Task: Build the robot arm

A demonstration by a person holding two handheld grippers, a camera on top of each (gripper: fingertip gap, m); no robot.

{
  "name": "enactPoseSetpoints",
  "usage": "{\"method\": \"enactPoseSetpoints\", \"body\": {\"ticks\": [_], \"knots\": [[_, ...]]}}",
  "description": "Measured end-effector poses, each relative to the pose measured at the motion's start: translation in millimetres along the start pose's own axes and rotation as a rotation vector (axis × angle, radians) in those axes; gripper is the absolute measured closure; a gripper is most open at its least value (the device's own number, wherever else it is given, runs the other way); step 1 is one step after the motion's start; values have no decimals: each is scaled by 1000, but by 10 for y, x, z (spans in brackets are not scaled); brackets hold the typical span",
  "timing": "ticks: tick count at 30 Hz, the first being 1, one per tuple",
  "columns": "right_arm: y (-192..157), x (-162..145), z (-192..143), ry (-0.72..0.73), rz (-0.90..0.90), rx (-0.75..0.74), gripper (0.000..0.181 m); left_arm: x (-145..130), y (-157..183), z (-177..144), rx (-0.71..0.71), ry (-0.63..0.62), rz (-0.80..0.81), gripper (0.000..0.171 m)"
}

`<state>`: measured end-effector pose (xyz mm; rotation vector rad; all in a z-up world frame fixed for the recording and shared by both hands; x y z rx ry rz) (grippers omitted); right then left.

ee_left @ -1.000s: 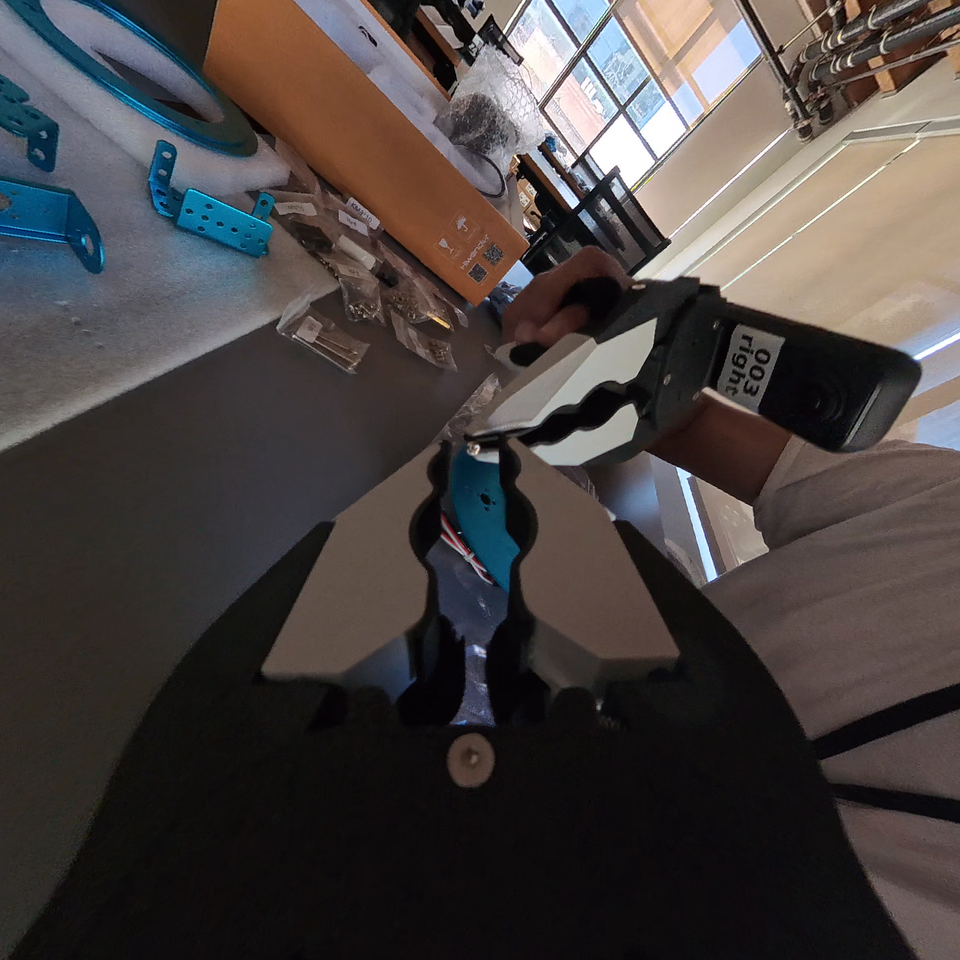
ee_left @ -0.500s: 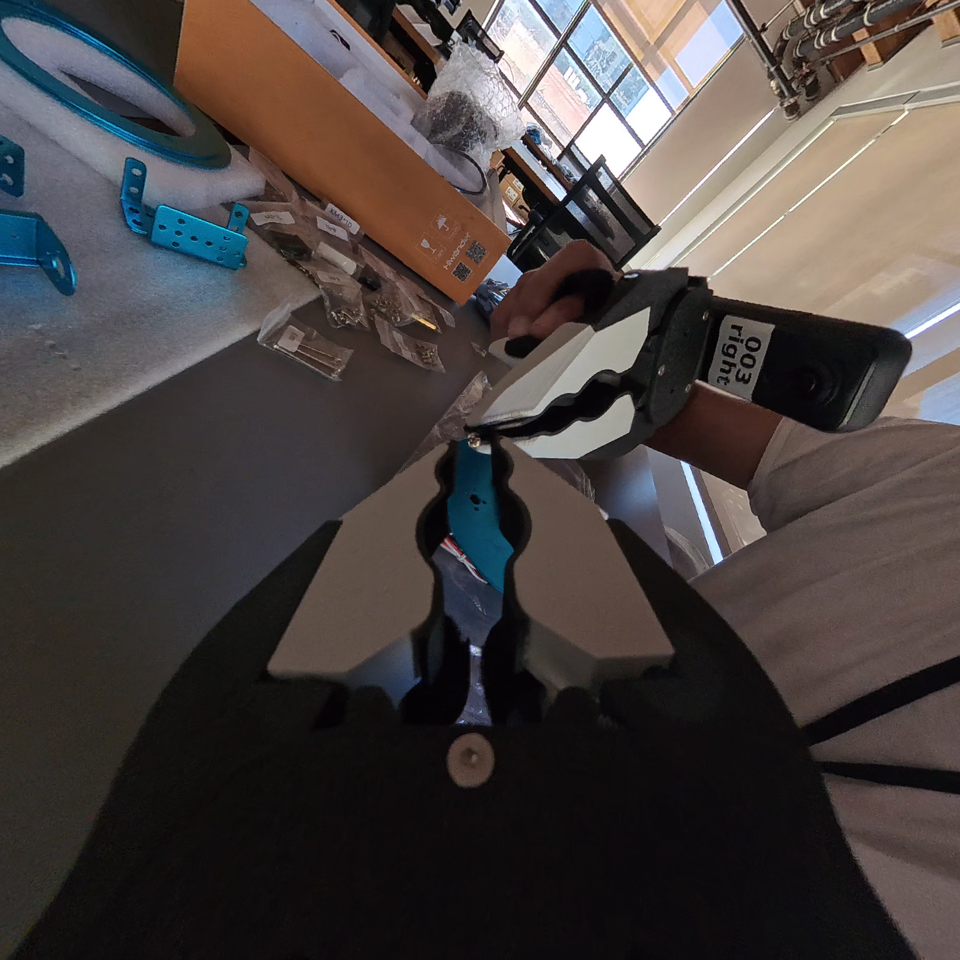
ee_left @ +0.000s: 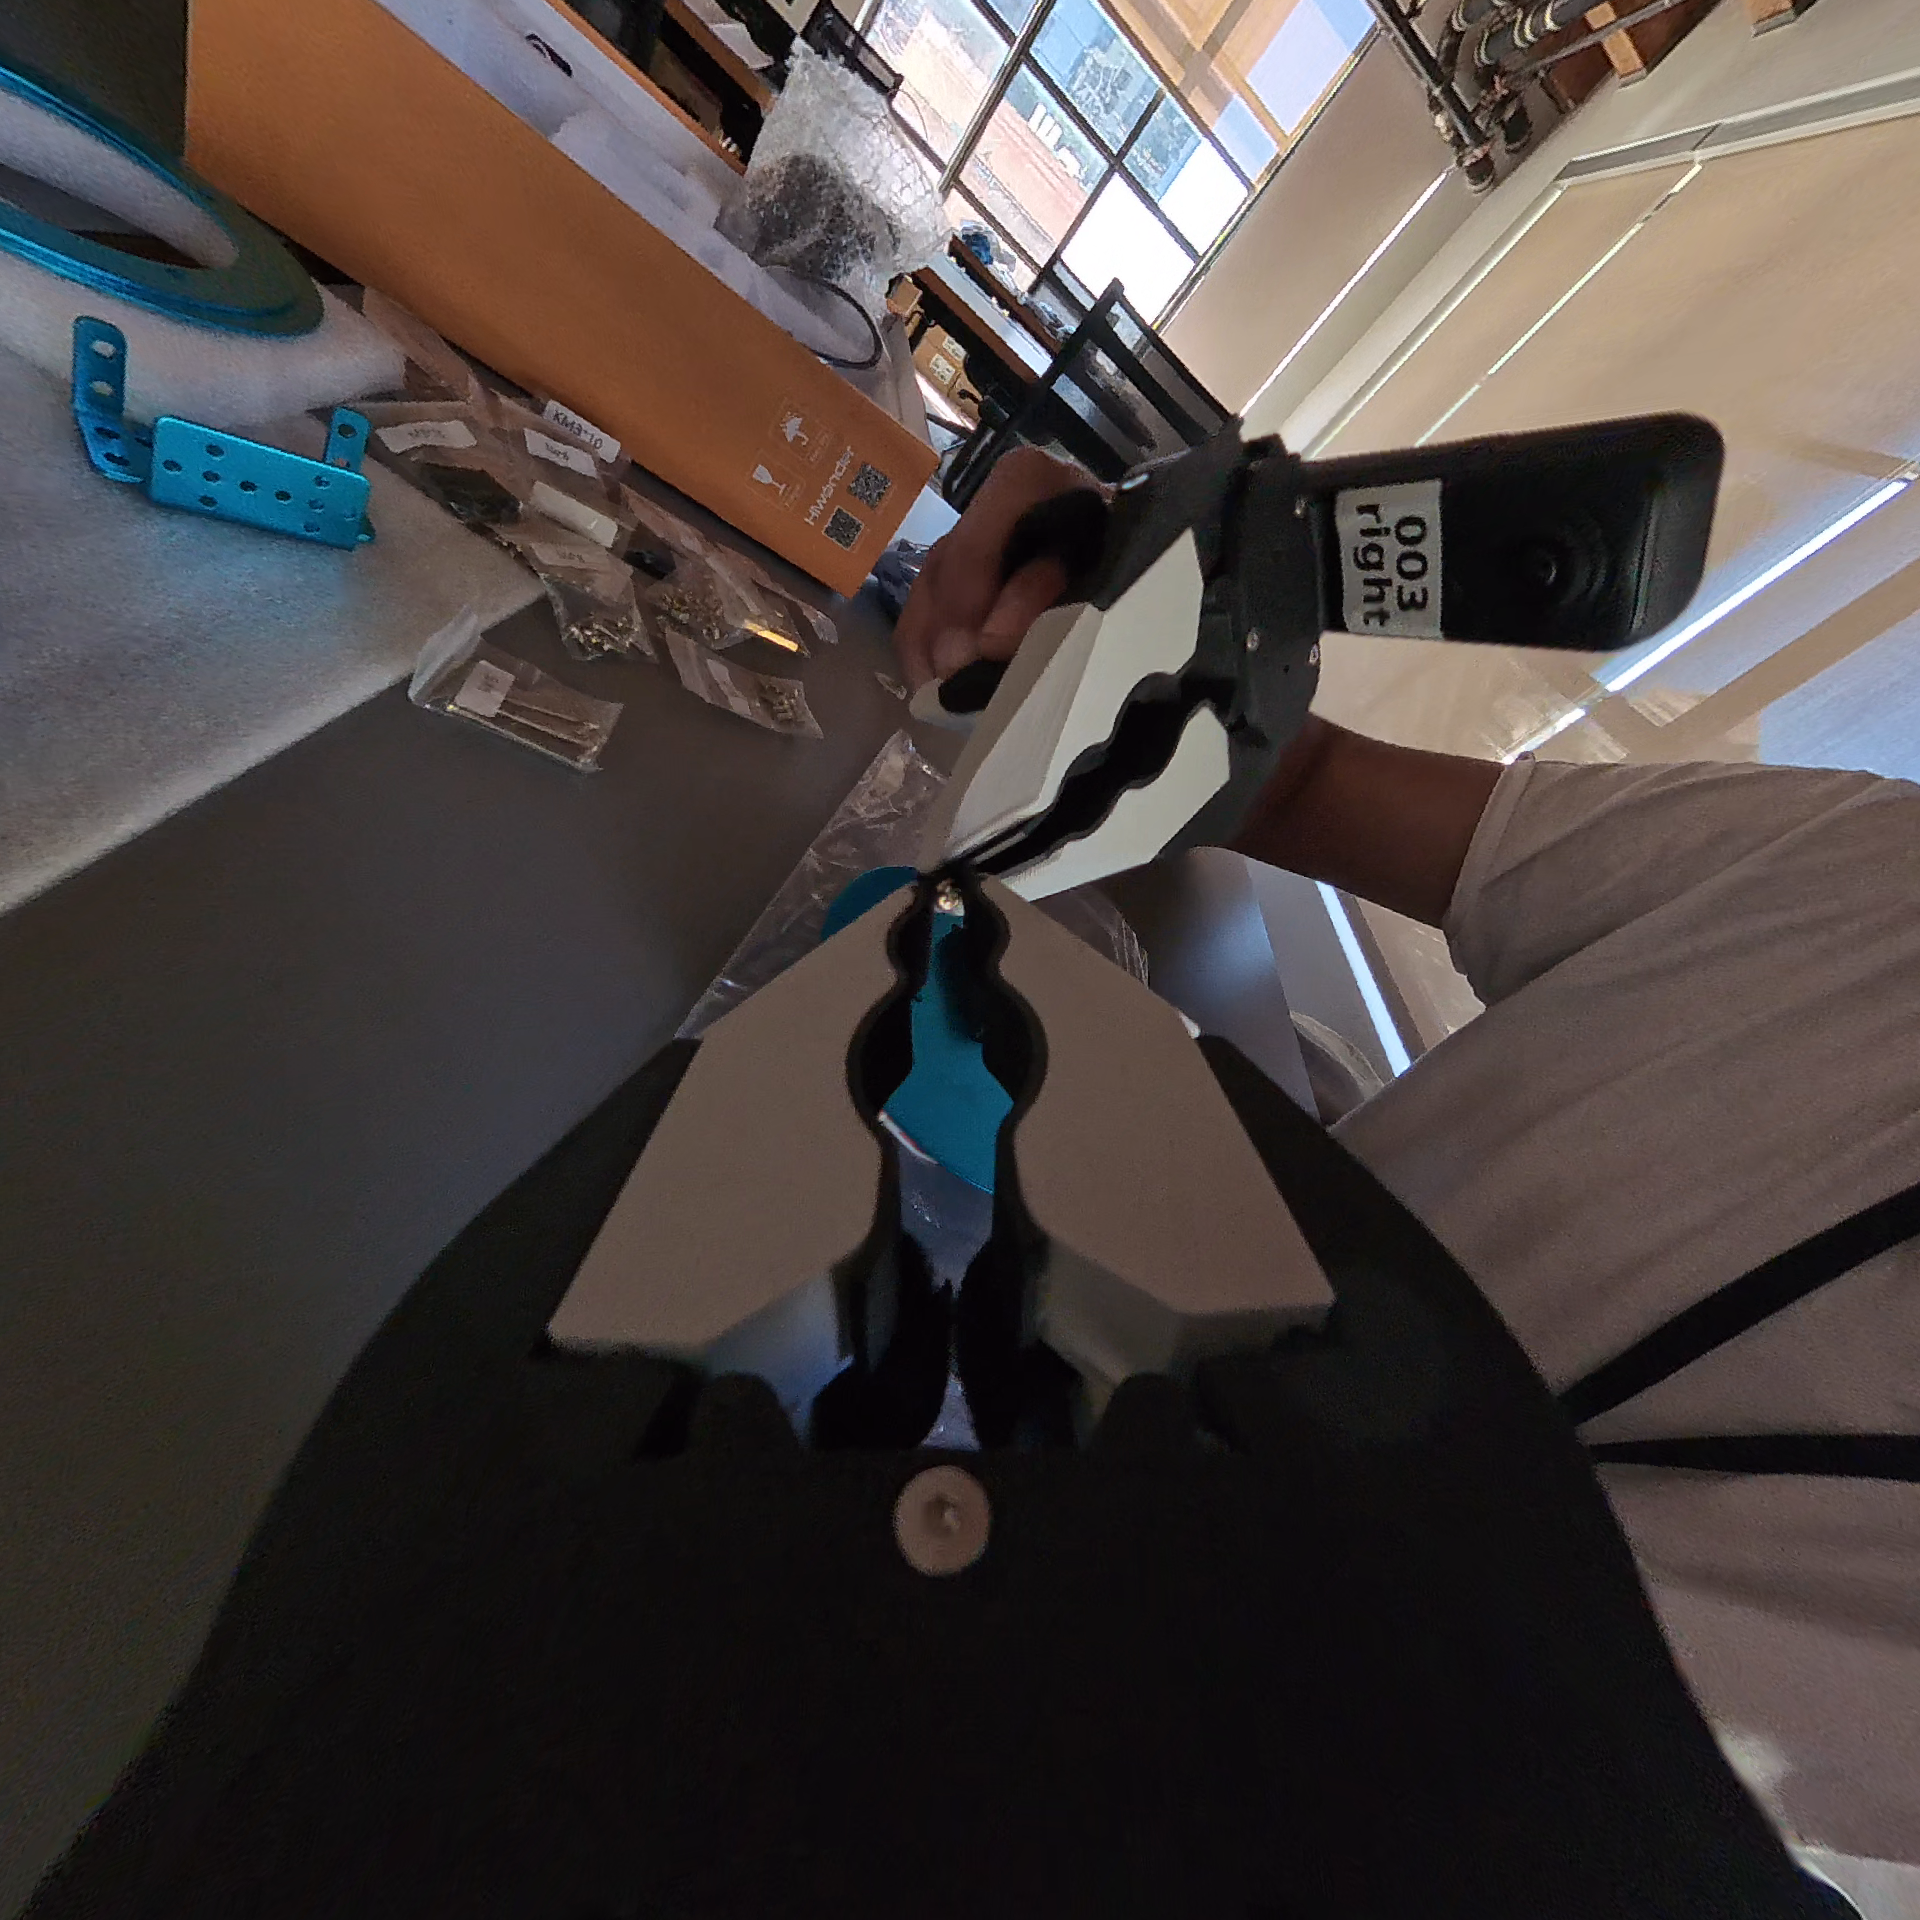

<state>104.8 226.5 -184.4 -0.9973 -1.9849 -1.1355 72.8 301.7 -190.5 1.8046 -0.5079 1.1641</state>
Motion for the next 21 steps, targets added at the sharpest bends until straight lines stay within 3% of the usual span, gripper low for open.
{"method": "enactPoseSetpoints", "body": {"ticks": [9,14,21], "knots": [[-73,127,-202,124,186,203,177,25,264,22,-124,-2,136,168],[-37,79,-475,138,311,228,167,-15,357,80,-152,-47,166,168],[-373,-314,-1138,32,490,158,164,-155,457,287,-13,-339,285,168]]}}
Point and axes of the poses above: each gripper's, where its closed fingertips meet, z out along the fingers, x out of its top, y = z × x across the jaws, the point moved 5 cm from there along -z, back along the fingers, and after that the axes turned 10 degrees about z, right-handed, at the moved point
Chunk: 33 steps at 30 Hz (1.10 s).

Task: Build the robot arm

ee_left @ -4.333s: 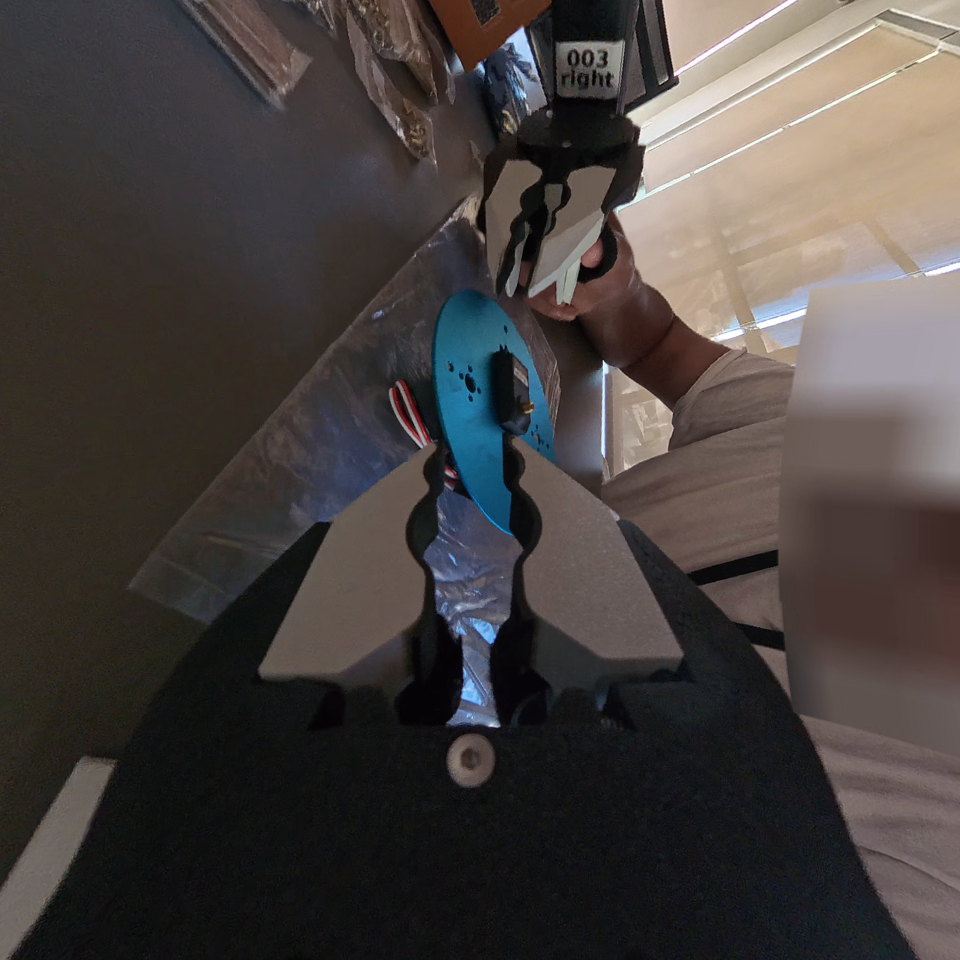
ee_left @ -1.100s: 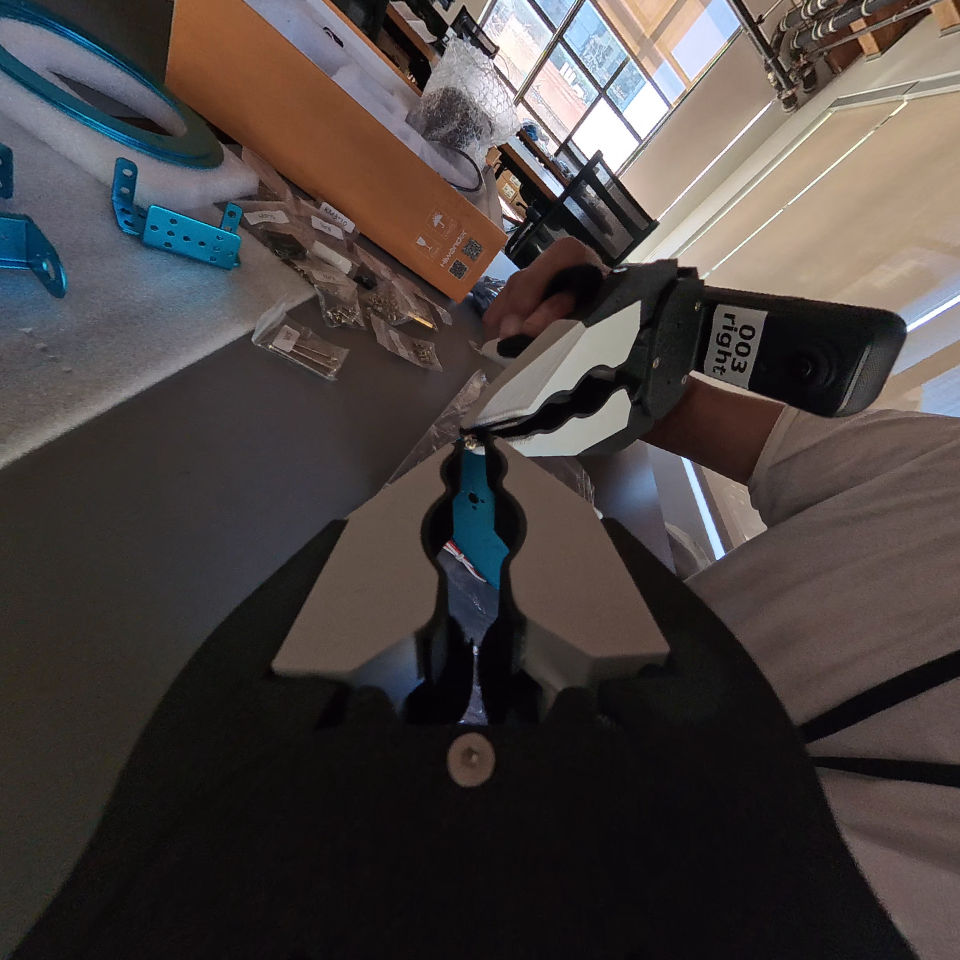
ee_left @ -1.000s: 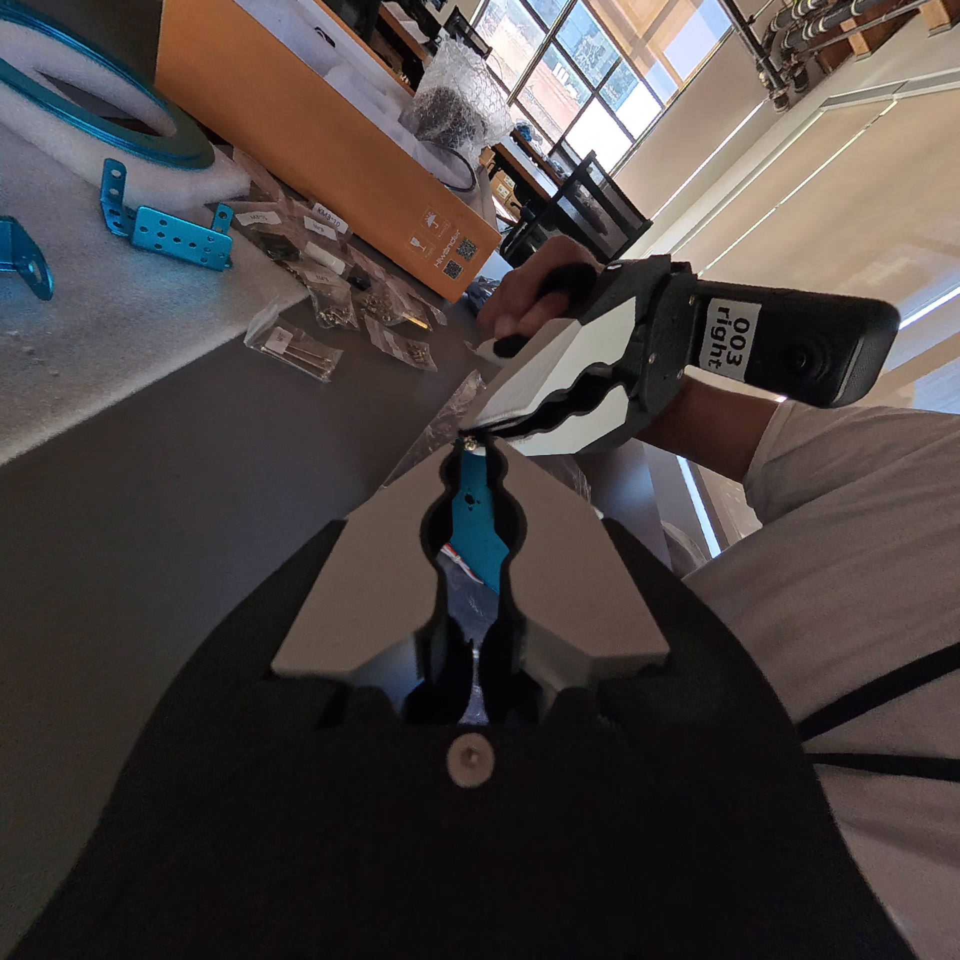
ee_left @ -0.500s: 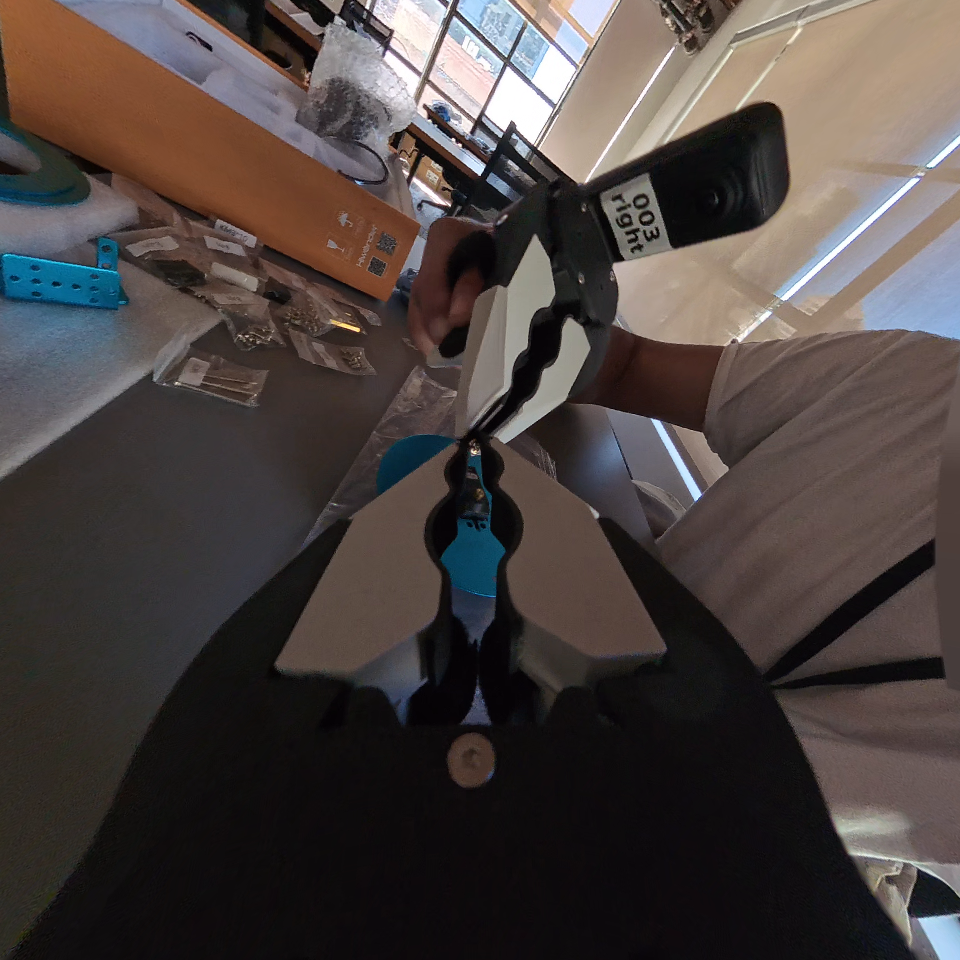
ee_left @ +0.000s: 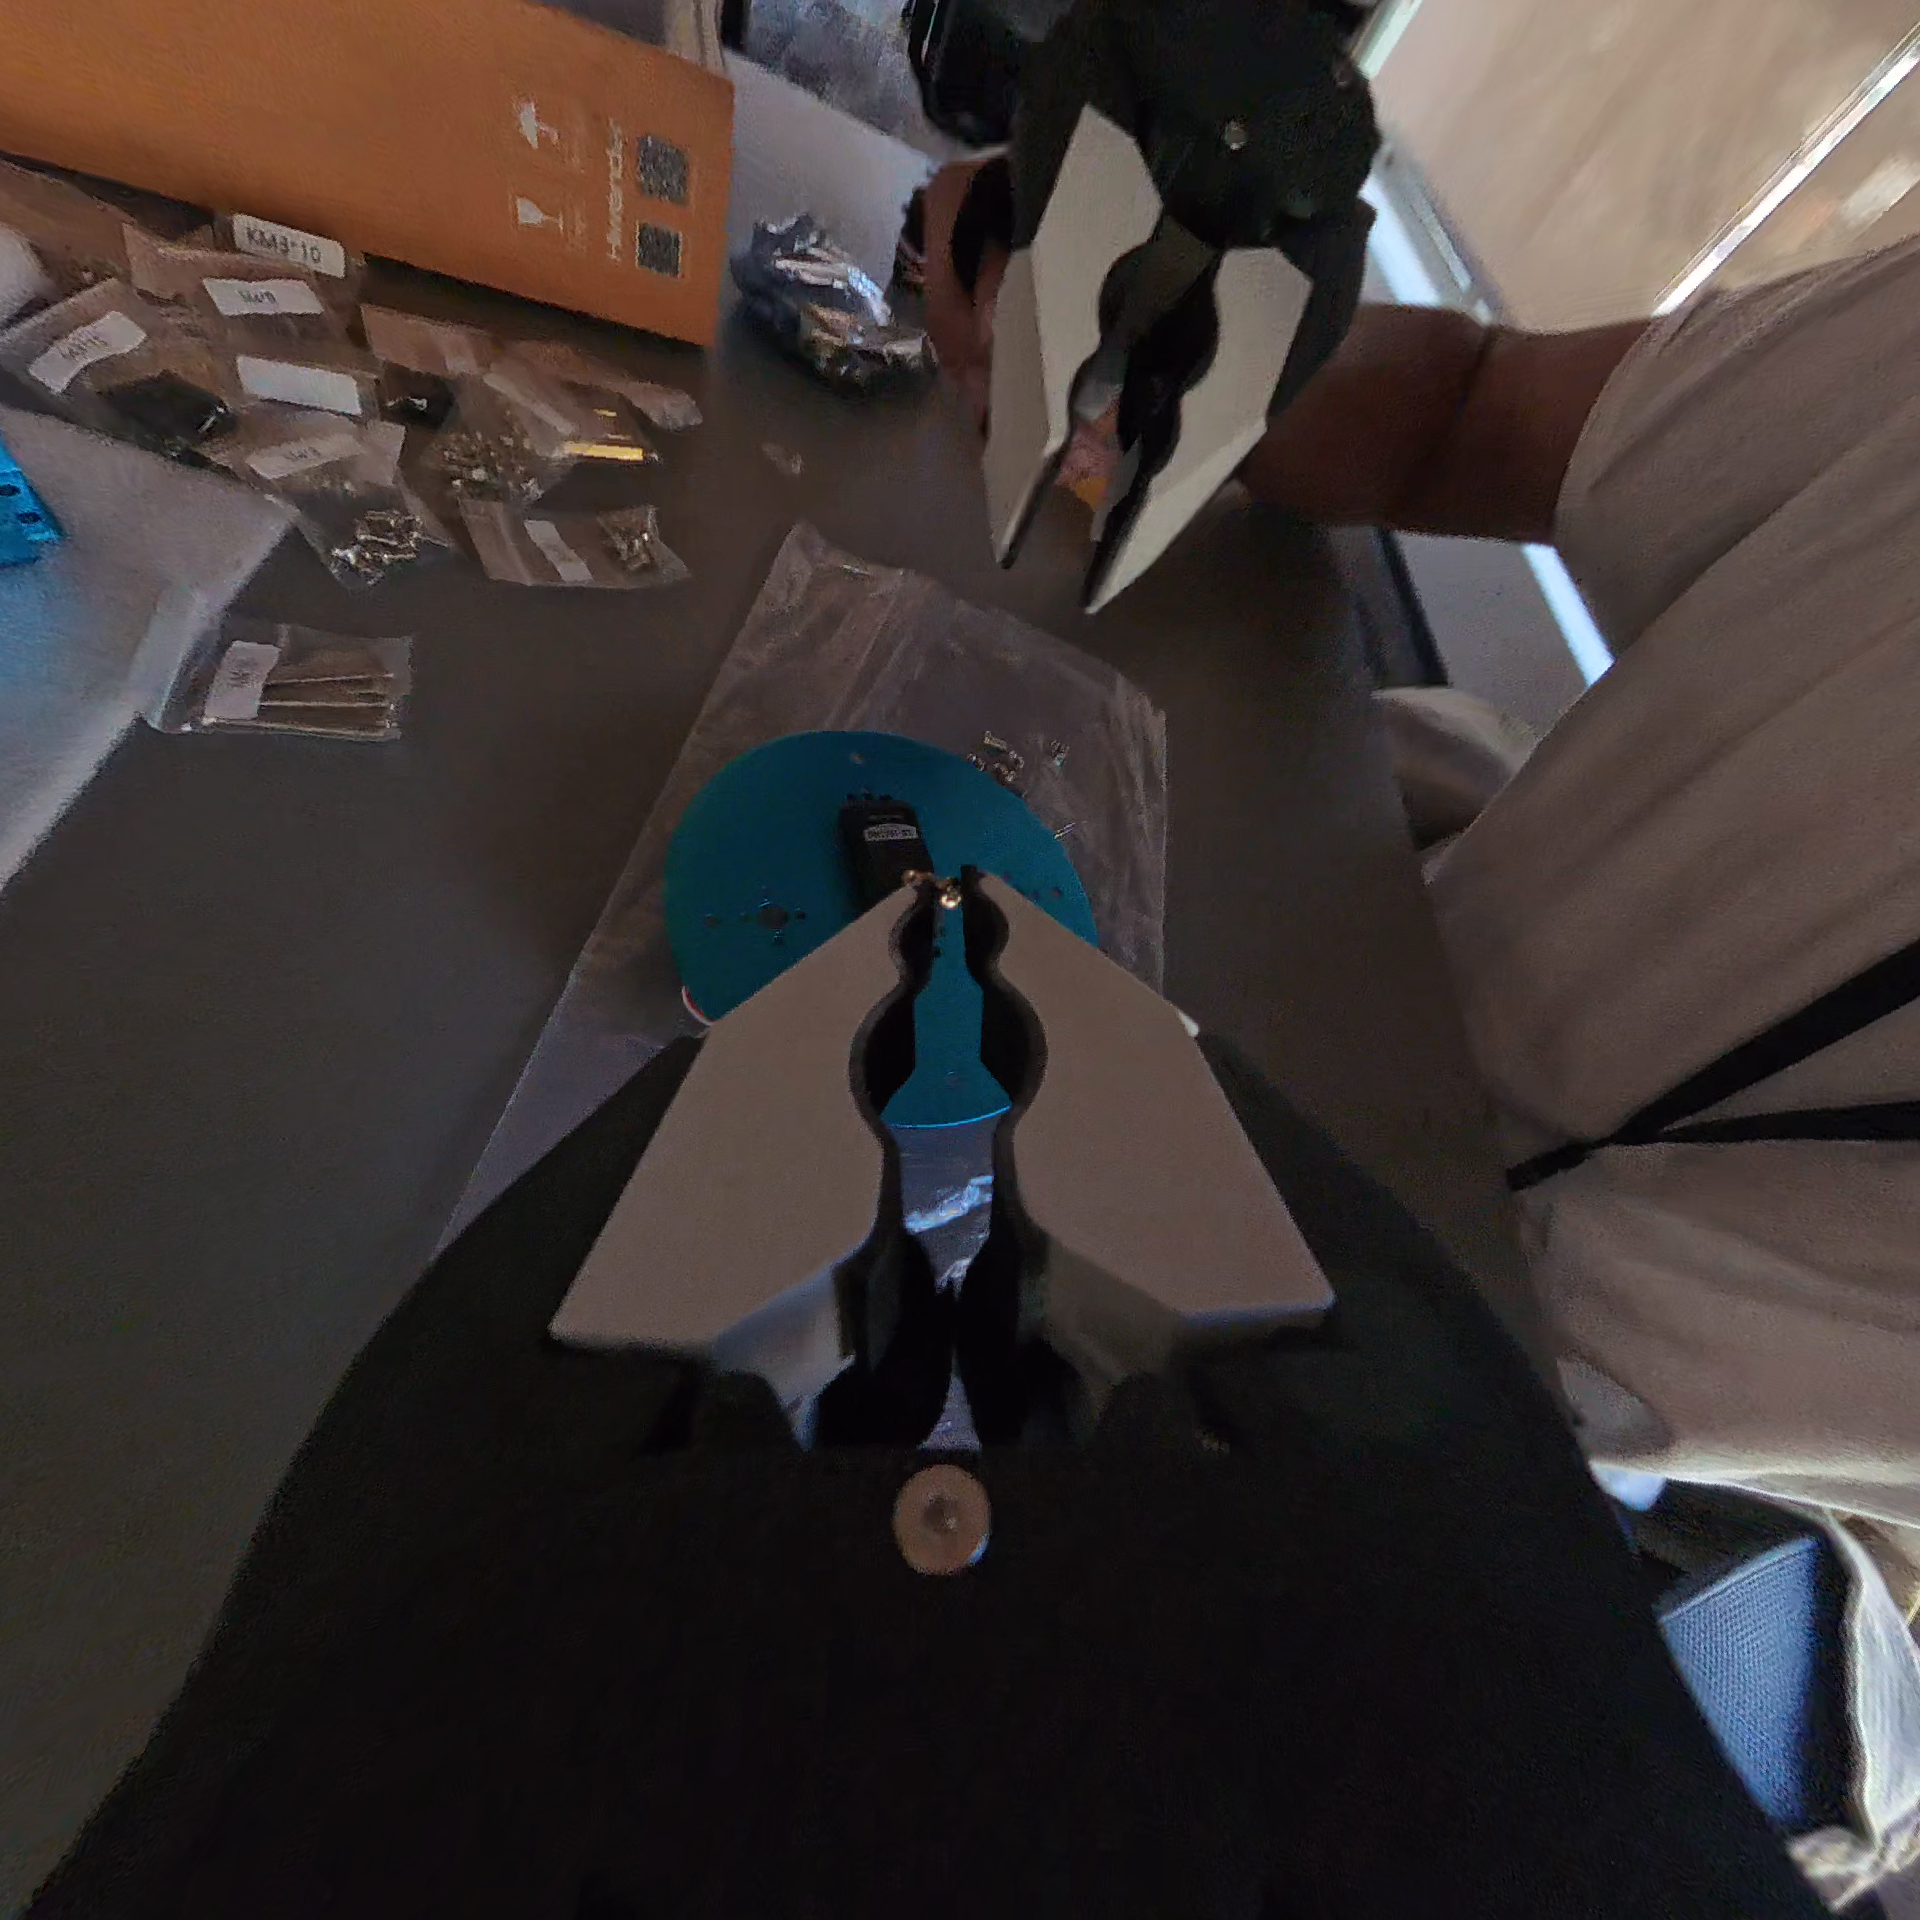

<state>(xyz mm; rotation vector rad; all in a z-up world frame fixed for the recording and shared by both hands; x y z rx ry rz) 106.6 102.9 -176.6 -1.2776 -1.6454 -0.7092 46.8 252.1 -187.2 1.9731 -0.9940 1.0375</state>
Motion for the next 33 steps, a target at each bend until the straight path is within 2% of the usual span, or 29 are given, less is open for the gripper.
{"method": "enactPoseSetpoints", "body": {"ticks": [2,6,9,14,26,33], "knots": [[-85,-194,-89,-17,25,-42,164,75,-19,99,-3,-82,-49,168],[-162,-446,-155,-33,41,-109,159,252,-186,325,-46,-249,-291,168],[-165,-486,-230,12,33,-142,158,275,-251,511,-52,-397,-403,168],[-158,-417,-318,67,18,-169,159,202,-224,728,-10,-594,-452,168],[-175,-447,-340,61,14,-158,158,194,-274,865,52,-711,-429,168],[-218,-450,-323,53,-1,-147,158,197,-264,895,41,-716,-416,168]]}}
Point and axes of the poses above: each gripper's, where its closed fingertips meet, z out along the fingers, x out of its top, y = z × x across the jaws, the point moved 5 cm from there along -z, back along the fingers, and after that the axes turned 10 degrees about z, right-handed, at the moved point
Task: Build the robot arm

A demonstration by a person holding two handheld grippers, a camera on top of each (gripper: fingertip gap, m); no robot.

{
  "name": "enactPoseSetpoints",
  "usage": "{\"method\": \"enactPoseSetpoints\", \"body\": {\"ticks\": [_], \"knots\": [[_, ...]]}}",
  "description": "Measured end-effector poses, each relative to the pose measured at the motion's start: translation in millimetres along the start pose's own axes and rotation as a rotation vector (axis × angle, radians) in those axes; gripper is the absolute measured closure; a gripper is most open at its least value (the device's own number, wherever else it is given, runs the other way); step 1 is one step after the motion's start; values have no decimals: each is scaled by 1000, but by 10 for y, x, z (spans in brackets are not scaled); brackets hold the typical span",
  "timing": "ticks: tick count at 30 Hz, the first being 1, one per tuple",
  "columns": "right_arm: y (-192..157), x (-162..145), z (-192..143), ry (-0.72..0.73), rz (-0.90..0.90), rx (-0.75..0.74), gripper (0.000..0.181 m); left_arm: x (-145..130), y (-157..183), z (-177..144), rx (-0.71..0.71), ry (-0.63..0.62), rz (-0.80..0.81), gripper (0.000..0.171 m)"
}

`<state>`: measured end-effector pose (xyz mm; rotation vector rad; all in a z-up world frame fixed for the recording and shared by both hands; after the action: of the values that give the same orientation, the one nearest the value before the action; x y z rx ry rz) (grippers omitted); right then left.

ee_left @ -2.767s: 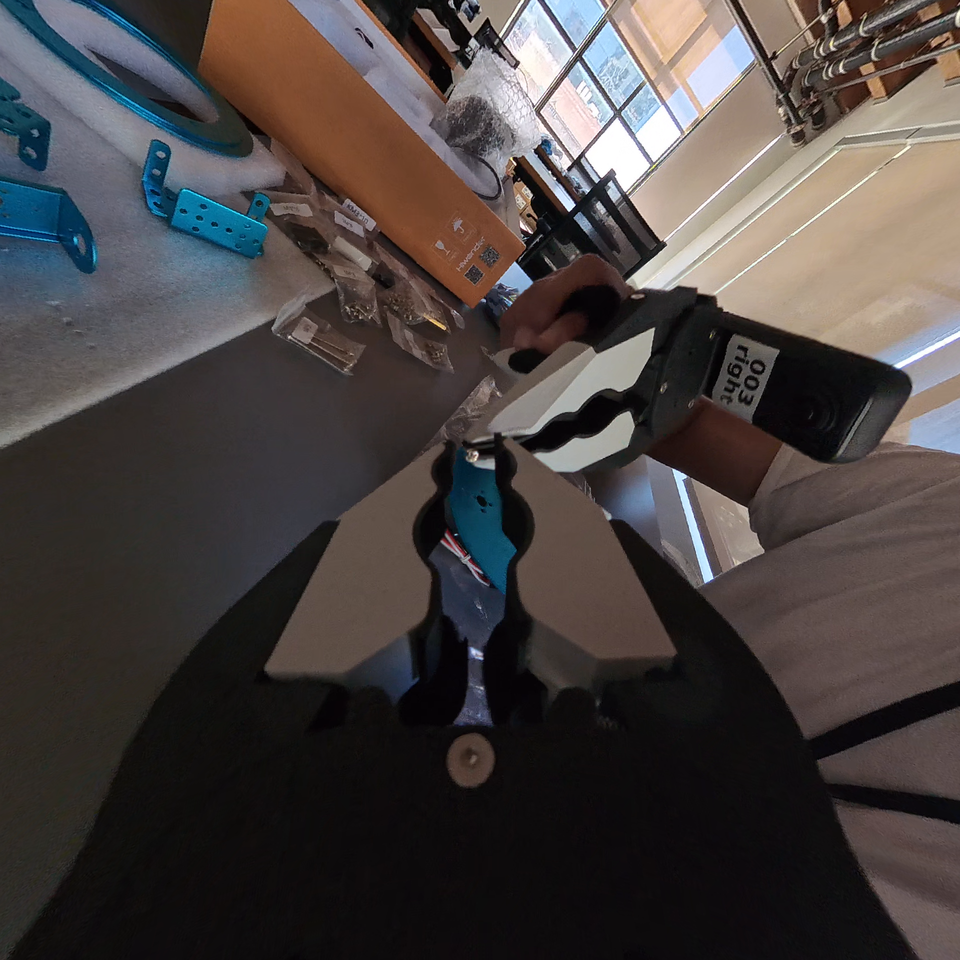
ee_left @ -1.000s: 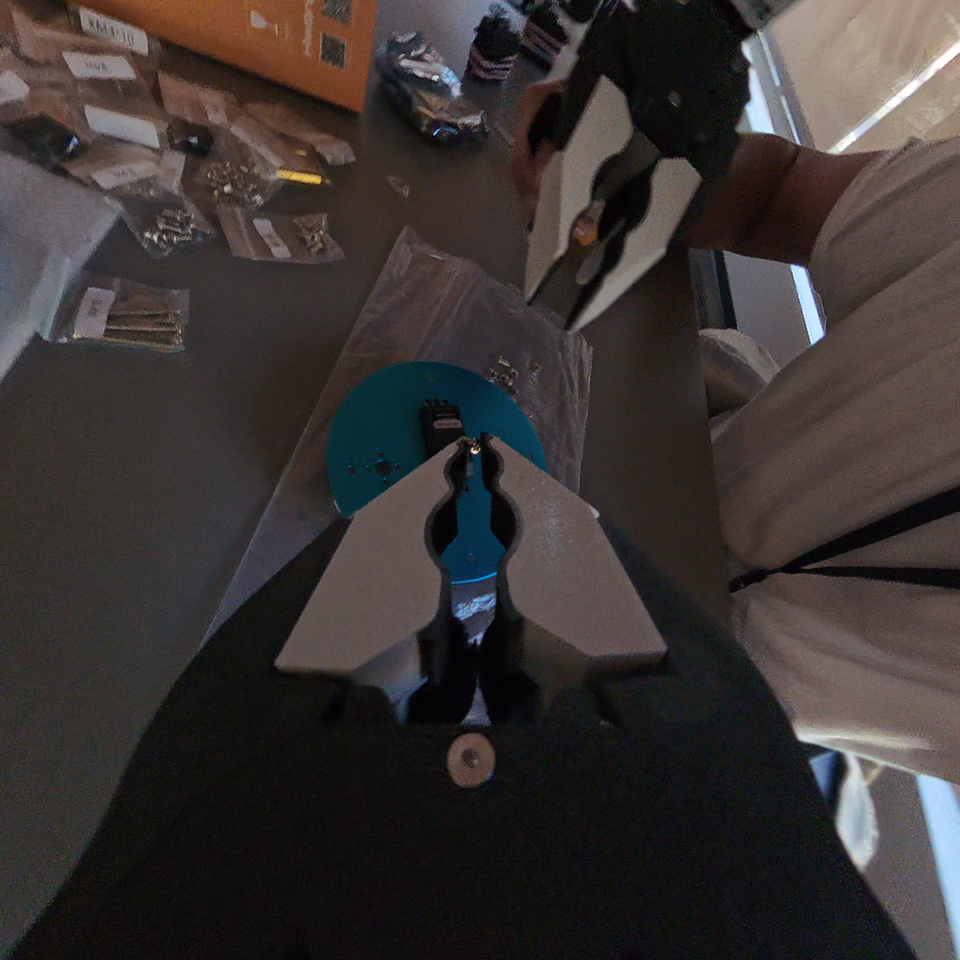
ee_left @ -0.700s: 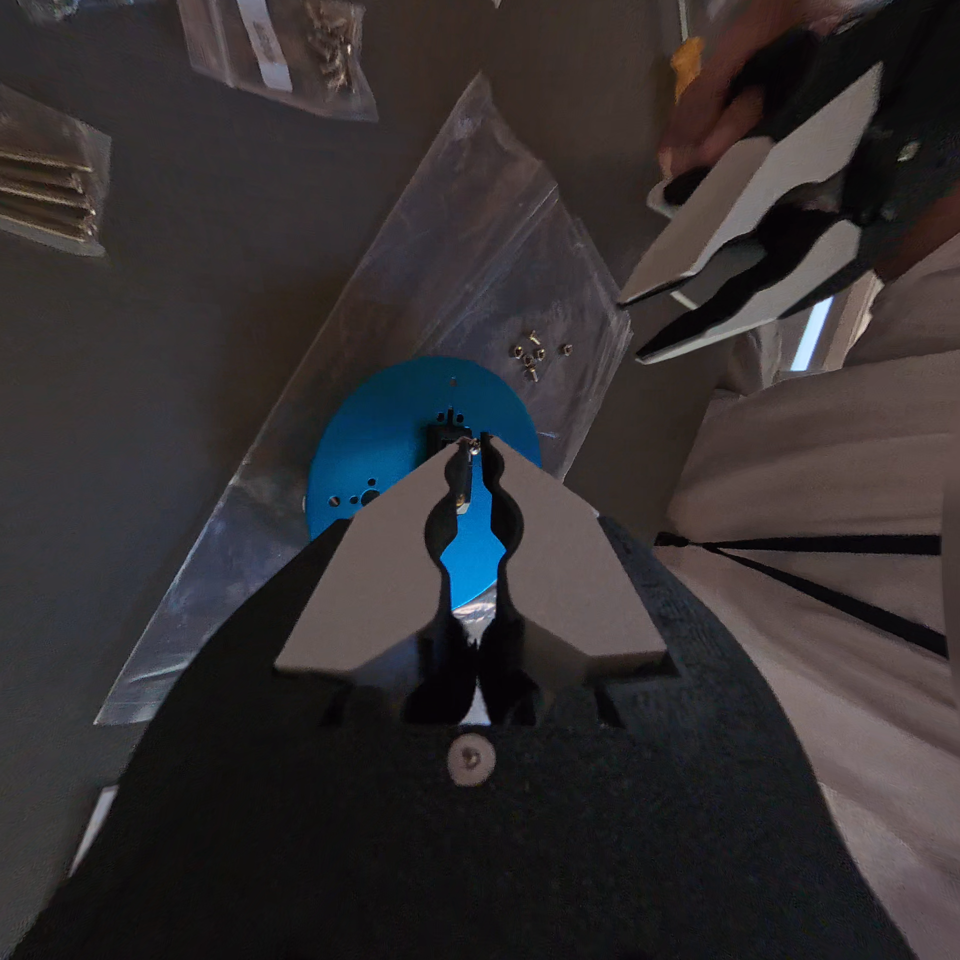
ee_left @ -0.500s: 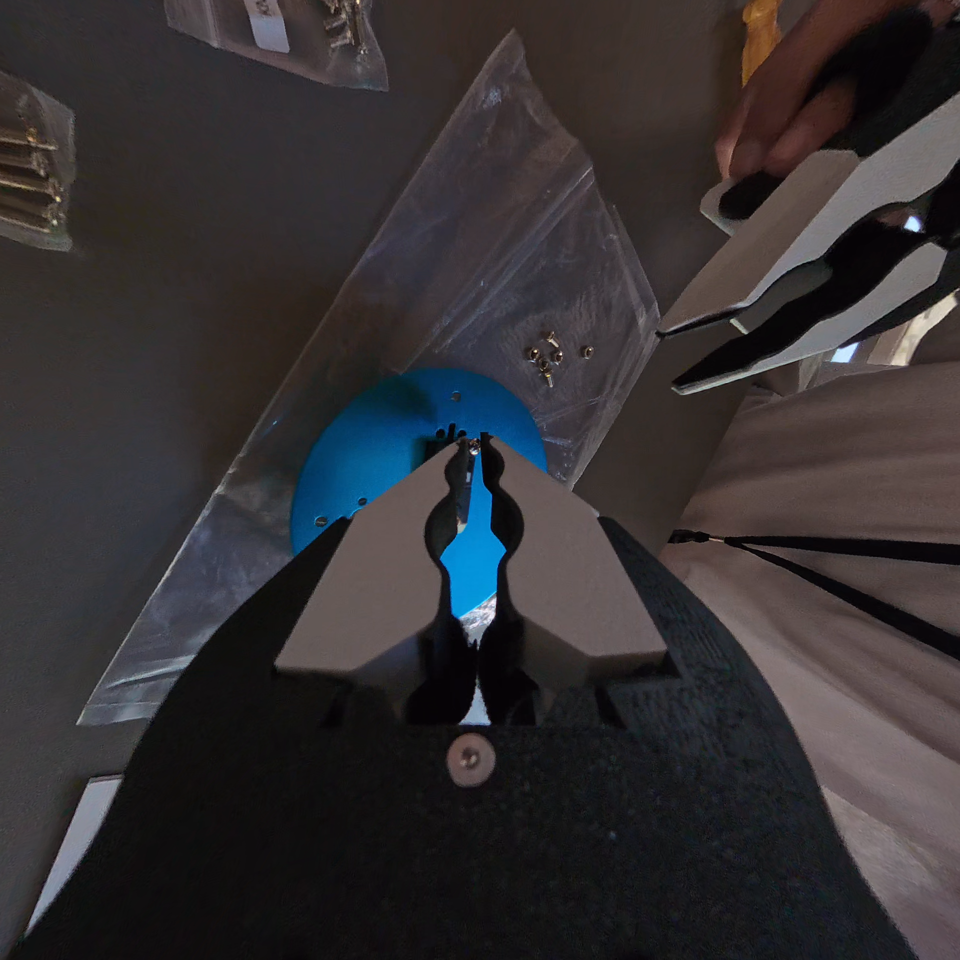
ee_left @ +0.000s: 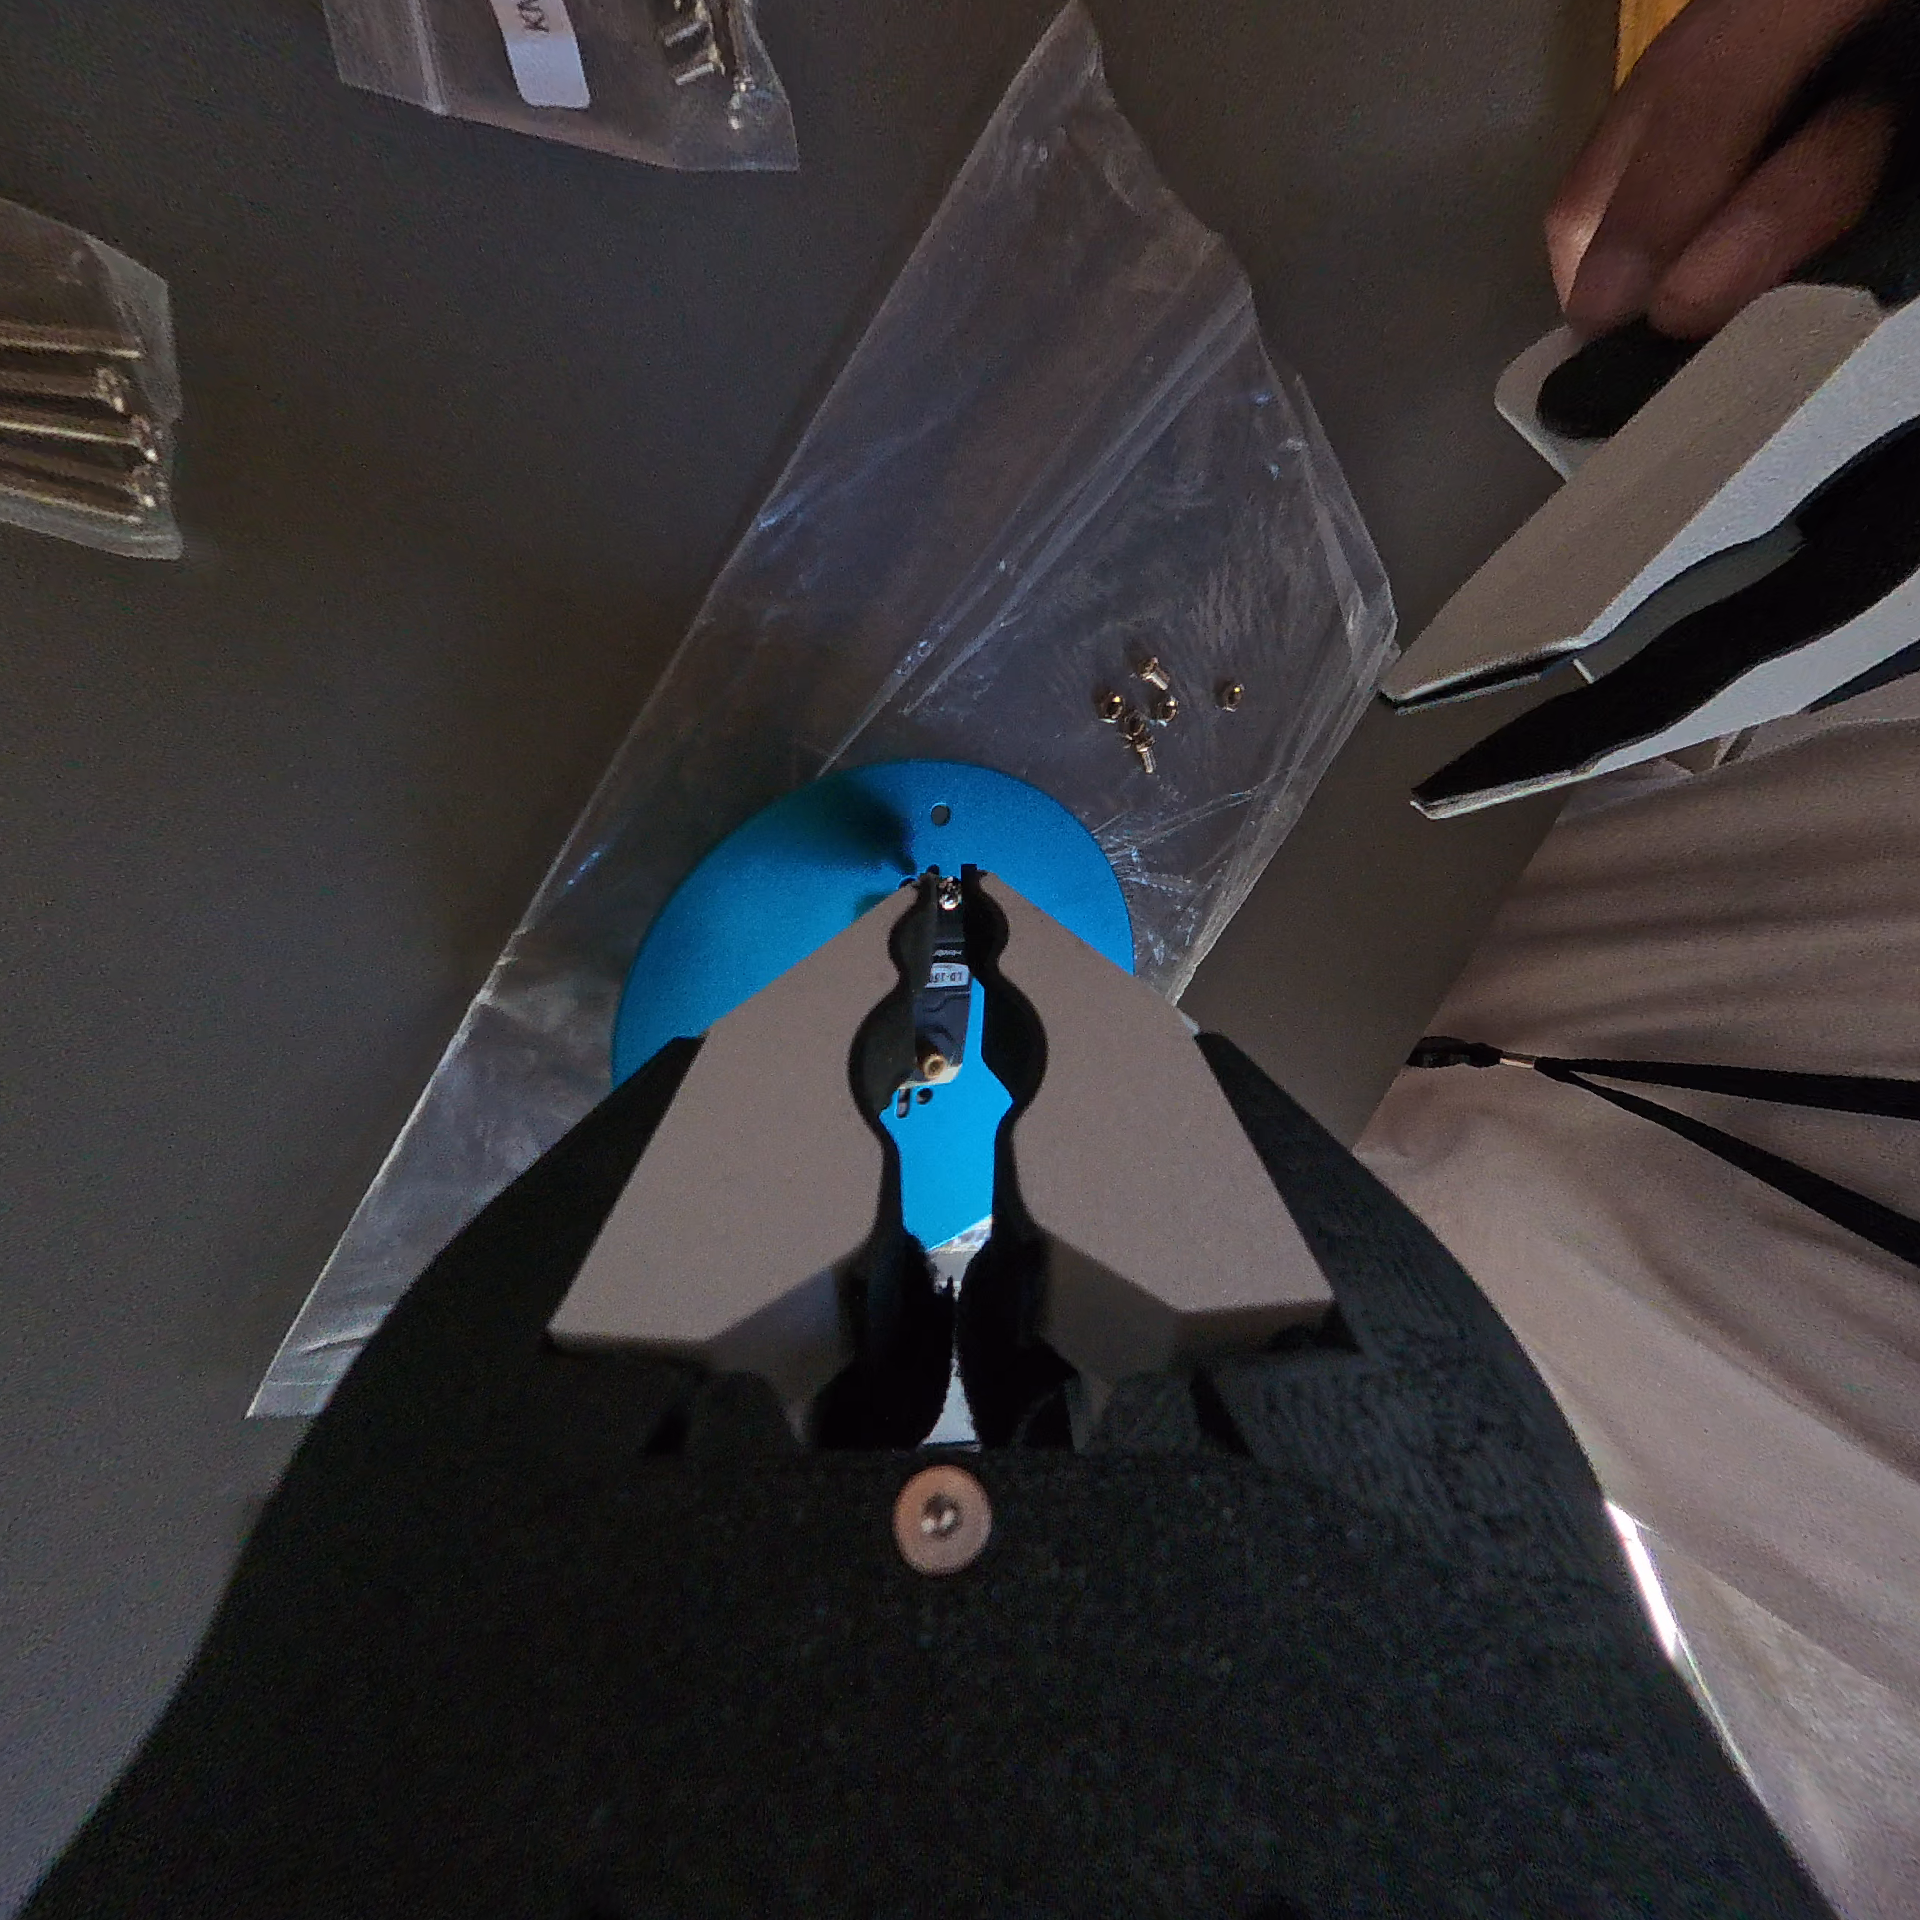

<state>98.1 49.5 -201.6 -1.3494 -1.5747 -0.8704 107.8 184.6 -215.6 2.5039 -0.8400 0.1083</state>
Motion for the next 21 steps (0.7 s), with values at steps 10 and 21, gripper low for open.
{"method": "enactPoseSetpoints", "body": {"ticks": [10,21], "knots": [[25,-30,16,-12,25,13,158,-12,-22,9,3,-9,6,168],[21,-41,24,-19,25,18,158,-15,-26,15,-10,-5,-2,168]]}}
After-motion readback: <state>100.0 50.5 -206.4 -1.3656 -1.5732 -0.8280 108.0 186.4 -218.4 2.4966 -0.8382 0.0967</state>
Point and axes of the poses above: each gripper's, where its closed fingertips meet, z out along the fingers, x out of its top, y = z × x across the jaws, the point moved 5 cm from there along -z, back along the fingers, and after that the axes turned 10 degrees about z, right-handed, at the moved point
